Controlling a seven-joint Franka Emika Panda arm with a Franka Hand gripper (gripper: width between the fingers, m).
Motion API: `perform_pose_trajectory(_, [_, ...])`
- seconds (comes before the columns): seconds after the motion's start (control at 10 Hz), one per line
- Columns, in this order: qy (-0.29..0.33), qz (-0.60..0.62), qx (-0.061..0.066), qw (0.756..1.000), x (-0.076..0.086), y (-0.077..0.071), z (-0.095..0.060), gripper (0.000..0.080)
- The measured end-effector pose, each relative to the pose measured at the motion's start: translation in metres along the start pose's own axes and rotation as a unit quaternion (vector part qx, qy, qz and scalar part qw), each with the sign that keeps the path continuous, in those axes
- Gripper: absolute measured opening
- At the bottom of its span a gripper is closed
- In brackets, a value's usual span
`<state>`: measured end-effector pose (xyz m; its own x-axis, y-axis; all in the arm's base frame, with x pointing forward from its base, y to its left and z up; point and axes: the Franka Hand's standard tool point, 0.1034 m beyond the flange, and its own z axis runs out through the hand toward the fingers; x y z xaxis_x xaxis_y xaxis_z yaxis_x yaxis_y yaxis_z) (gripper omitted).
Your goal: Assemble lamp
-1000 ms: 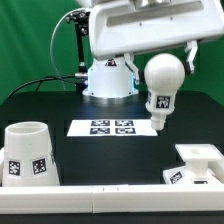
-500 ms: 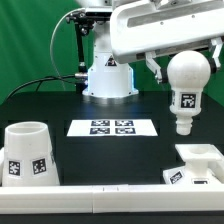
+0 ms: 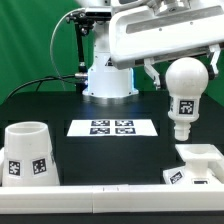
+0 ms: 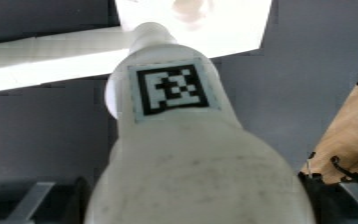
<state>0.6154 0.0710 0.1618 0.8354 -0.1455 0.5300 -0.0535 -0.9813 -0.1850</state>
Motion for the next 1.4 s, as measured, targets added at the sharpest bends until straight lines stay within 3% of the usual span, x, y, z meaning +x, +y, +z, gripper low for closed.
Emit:
perform_pose_trajectory(0.3, [-0.005,0.002,0.005,1.000,-0.010,-0.012,0.009,0.0574])
perform_pose_trajectory(1.0, [-0.013,0.005,0.009,1.000,-0.020,-0.019,0.021,0.0574])
perform_pose_trajectory(1.4, [-0.005,0.006,0.004,1.000,-0.026,-0.016,0.028,0.0574])
